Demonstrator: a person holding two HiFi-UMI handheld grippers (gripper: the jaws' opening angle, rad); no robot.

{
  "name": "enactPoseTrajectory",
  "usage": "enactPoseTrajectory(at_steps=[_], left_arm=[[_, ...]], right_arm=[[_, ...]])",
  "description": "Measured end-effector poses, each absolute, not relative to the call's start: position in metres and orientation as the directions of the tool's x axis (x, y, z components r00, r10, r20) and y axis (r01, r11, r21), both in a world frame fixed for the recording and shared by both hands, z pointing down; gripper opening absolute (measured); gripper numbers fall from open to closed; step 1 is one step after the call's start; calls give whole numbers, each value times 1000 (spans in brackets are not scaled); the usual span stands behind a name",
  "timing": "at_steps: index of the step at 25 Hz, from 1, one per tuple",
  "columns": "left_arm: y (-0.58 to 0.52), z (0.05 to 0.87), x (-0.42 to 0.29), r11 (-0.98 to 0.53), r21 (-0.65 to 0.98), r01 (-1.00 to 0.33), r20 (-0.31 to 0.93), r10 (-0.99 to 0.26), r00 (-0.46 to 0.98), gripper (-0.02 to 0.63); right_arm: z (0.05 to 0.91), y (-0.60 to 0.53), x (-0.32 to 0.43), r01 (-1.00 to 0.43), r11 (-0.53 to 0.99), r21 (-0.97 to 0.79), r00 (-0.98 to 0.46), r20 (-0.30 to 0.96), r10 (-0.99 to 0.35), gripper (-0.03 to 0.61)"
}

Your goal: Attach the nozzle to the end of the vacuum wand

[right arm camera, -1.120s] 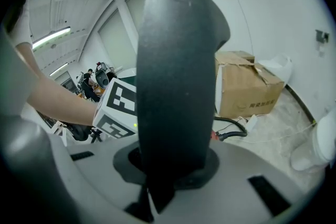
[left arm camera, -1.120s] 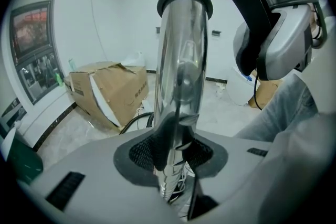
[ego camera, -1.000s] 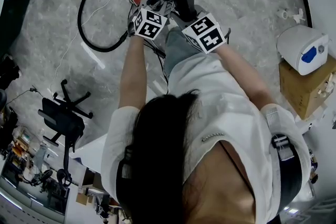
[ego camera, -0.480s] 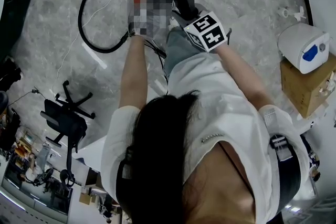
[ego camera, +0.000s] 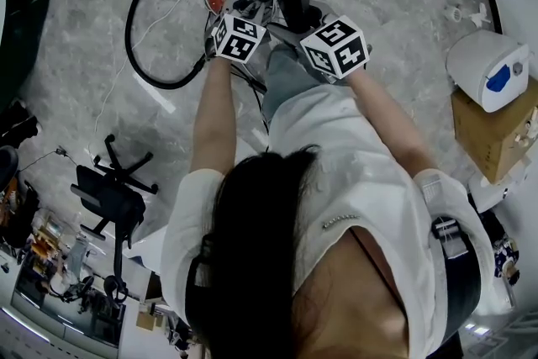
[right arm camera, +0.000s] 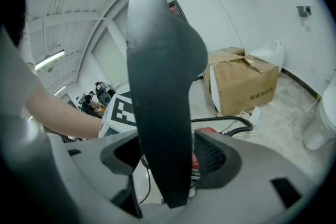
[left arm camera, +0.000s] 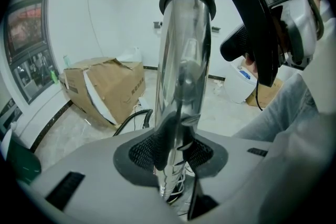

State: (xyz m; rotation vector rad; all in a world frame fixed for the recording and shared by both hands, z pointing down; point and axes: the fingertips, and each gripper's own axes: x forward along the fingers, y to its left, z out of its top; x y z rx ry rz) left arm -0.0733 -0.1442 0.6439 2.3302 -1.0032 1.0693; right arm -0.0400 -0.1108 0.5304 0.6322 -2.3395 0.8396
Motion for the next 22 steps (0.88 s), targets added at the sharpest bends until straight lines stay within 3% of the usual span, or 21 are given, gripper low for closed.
enactPoseTrajectory(at_steps=[22], left_arm=[[-167, 668, -52, -692, 68, -718, 804, -389, 450, 124]], right_arm=[[524, -152, 28, -727, 564, -392, -661, 621, -422, 304]])
